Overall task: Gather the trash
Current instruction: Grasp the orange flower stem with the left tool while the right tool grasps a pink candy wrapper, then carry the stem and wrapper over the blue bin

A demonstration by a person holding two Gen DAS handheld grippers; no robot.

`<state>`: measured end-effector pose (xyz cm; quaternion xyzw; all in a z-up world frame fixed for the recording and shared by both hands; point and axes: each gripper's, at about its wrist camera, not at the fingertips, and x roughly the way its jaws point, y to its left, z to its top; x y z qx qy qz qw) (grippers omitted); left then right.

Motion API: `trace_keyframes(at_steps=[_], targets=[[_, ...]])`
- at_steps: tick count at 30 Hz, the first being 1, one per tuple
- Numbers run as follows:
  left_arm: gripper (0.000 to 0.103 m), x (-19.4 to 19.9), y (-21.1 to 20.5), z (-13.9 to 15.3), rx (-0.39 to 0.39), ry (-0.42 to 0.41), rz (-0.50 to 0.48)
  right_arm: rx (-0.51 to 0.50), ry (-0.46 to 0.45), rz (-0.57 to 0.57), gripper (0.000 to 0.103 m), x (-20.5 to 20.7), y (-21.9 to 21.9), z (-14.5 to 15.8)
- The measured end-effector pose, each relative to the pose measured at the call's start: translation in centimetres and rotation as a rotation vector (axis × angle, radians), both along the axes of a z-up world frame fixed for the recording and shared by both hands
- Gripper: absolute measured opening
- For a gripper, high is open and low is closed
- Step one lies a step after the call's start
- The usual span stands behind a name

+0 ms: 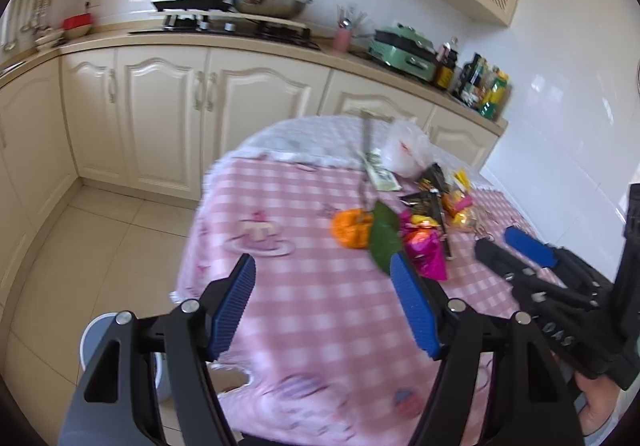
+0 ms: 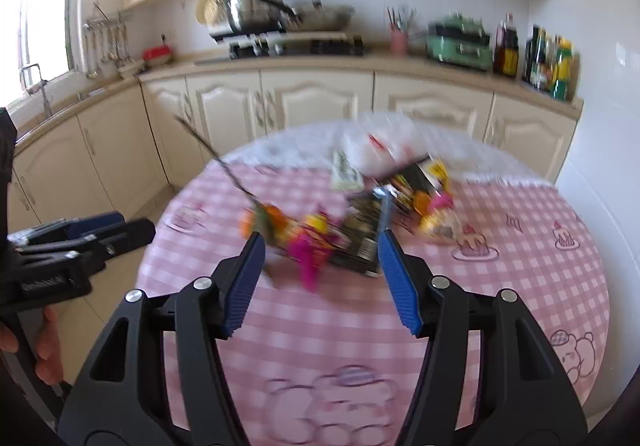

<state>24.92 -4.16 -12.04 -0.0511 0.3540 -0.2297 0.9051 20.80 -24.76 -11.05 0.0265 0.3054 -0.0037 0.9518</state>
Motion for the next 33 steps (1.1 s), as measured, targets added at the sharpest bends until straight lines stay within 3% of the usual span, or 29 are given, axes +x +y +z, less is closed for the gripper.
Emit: trace_keyframes(at_steps=[10, 12, 13, 14, 21, 23, 25, 33], targets=[[0.068, 4.3, -5.5, 0.7, 0.110, -0.037, 0.018, 0.043, 0.093, 0.056, 0.061, 3.4, -0.8, -2.0], [0.039, 5.3, -5.6, 0.3, 0.117, -0.019, 0.022, 0.042, 0.106, 0.064, 0.061, 3.9, -0.4, -2.1], [0.013, 5.8, -5.6, 0.0, 0.116, 0.005, 0.013, 0.043, 0.114, 0.068, 0.061, 4.2, -0.2, -2.3], [0.004, 6.1, -5.5, -0.2, 0.104, 0.018, 0.010, 0.043, 0.121, 0.071, 0.061, 4.5, 0.0, -2.4], [0.003, 4.6, -3.6, 0.1, 0.066, -0.028, 0.029, 0.045, 0.163, 0.088, 0.060, 6.3, 0.8, -3.1], [0.003, 4.2, -2.8, 0.4, 0.050, -0.036, 0.033, 0.052, 0.181, 0.095, 0.040, 6.7, 0.9, -3.3], [0.003, 3.7, -1.6, 0.7, 0.030, -0.045, 0.042, 0.044, 0.172, 0.099, 0.034, 6.5, 1.1, -3.2], [0.003, 1.7, 3.3, 2.5, -0.032, -0.094, 0.088, 0.046, 0.021, 0.104, 0.031, 4.4, 2.9, 0.6]])
